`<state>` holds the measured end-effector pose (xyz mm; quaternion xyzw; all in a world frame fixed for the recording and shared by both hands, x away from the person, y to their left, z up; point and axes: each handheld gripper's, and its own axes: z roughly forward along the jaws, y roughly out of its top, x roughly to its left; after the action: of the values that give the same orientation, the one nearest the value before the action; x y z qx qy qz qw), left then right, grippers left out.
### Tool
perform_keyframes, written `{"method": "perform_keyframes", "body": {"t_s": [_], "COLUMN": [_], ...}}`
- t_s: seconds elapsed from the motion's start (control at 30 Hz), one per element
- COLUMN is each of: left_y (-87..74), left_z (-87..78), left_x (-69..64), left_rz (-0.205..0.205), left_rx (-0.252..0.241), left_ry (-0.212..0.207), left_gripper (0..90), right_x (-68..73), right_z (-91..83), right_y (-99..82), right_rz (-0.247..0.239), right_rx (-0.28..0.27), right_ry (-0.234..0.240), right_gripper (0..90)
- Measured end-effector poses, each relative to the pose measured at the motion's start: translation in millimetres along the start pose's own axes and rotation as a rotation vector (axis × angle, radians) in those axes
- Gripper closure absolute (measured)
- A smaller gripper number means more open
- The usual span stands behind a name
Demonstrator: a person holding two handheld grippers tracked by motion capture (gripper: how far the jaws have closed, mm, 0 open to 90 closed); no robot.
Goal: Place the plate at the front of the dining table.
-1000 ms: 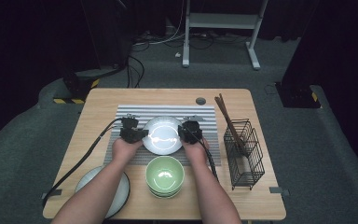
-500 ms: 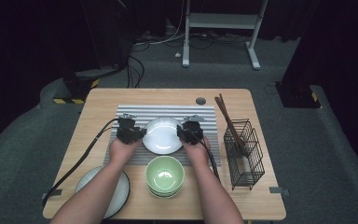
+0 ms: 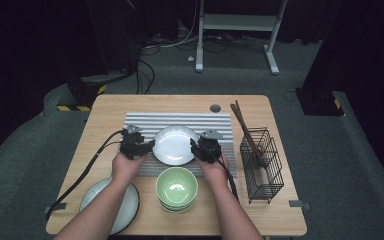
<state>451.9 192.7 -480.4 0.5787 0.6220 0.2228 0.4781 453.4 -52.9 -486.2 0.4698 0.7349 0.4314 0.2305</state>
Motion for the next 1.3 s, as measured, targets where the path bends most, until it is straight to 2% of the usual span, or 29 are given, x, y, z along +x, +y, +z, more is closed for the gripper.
{"method": "perform_keyframes", "body": {"t_s": [0.27, 0.4, 0.5, 0.7, 0.8, 1.03, 1.2, 1.3], "left_y": [-6.8, -10.8, -11.5, -10.4, -10.2, -14.1, -18.4, -20.8], "left_z": [-21.6, -30.5, -37.2, -49.9, -57.0, -68.3, -73.9, -75.6], "left_x": [1.0, -0.9, -4.2, -5.0, -6.4, -10.3, -10.2, -11.9], "left_rz": [0.025, 0.057, 0.058, 0.071, 0.071, 0.081, 0.111, 0.109], "left_rx": [-0.003, 0.005, -0.005, -0.005, -0.01, -0.005, 0.019, 0.017], "left_ry": [-0.013, -0.022, -0.042, -0.05, -0.061, -0.083, -0.085, -0.086], "left_gripper": [47.4, 45.3, 44.8, 43.5, 43.0, 42.9, 42.3, 41.9], "right_x": [6.2, 9.5, 12.3, 14.7, 15.2, 13.4, 10.9, 9.1], "right_z": [-22.3, -32.7, -38.9, -51.7, -58.0, -68.7, -77.1, -83.1], "right_y": [-7.4, -8.0, -10.3, -14.5, -19.4, -37.4, -51.9, -59.8], "right_rz": [-0.053, -0.063, -0.078, -0.095, -0.109, -0.13, -0.138, -0.142], "right_rx": [-0.039, -0.058, -0.064, -0.074, -0.069, -0.017, 0.013, 0.02], "right_ry": [0.001, -0.003, -0.006, -0.013, -0.018, -0.022, -0.032, -0.036], "right_gripper": [54.8, 54.8, 54.9, 55.4, 55.4, 51.4, 49.6, 48.7]}}
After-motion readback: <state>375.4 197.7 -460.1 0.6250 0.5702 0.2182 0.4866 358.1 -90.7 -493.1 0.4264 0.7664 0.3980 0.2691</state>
